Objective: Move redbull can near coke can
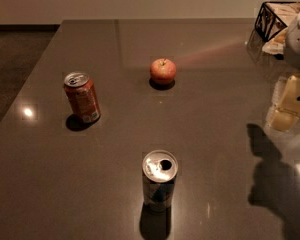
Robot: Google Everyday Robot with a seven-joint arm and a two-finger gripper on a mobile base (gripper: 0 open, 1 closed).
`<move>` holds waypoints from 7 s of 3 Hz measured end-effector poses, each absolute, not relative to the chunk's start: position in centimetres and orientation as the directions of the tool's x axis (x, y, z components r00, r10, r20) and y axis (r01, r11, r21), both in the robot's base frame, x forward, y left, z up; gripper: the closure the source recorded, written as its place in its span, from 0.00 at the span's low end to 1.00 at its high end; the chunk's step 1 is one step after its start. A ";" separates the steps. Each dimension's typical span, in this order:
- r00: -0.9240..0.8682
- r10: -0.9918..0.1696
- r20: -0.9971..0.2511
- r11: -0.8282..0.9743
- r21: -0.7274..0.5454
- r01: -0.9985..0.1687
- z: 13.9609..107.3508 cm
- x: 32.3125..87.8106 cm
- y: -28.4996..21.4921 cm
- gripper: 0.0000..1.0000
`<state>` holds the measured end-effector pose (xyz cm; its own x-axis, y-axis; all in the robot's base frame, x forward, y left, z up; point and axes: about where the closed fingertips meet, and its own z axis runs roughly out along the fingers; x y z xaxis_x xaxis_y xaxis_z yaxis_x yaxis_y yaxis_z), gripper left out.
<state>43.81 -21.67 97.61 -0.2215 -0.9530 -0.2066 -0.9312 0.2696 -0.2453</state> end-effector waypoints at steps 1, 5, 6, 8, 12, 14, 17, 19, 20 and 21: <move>-0.221 -0.953 -0.207 0.270 -0.246 -0.931 97.6 43.8 -21.7 0.00; 0.042 -0.860 -0.508 0.013 -0.104 -0.994 95.9 32.9 -11.9 0.00; 0.073 -0.857 -0.510 -0.018 -0.112 -0.994 94.0 31.1 -8.7 0.00; 0.107 -0.826 -0.553 -0.067 -0.092 -0.993 92.6 29.7 -2.5 0.01; 0.067 -0.806 -0.589 -0.030 -0.072 -0.997 93.1 34.2 -0.4 0.77; 0.044 -0.812 -0.583 0.011 -0.090 -0.996 95.8 39.7 2.9 1.00; -0.064 -0.773 -0.632 0.145 -0.078 -0.986 96.0 45.6 10.4 1.00; -0.093 -0.778 -0.621 0.222 -0.134 -0.966 93.6 48.7 10.5 0.84; -0.106 -0.784 -0.612 0.237 -0.137 -0.962 92.5 49.7 10.4 0.59; -0.105 -0.785 -0.611 0.237 -0.139 -0.962 92.6 49.7 10.4 0.38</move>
Offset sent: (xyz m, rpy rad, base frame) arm -0.0223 0.0242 0.0057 0.1443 0.1355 0.1247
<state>49.68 10.42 92.56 -0.1054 -0.7847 -0.6109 -0.9615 0.2371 -0.1387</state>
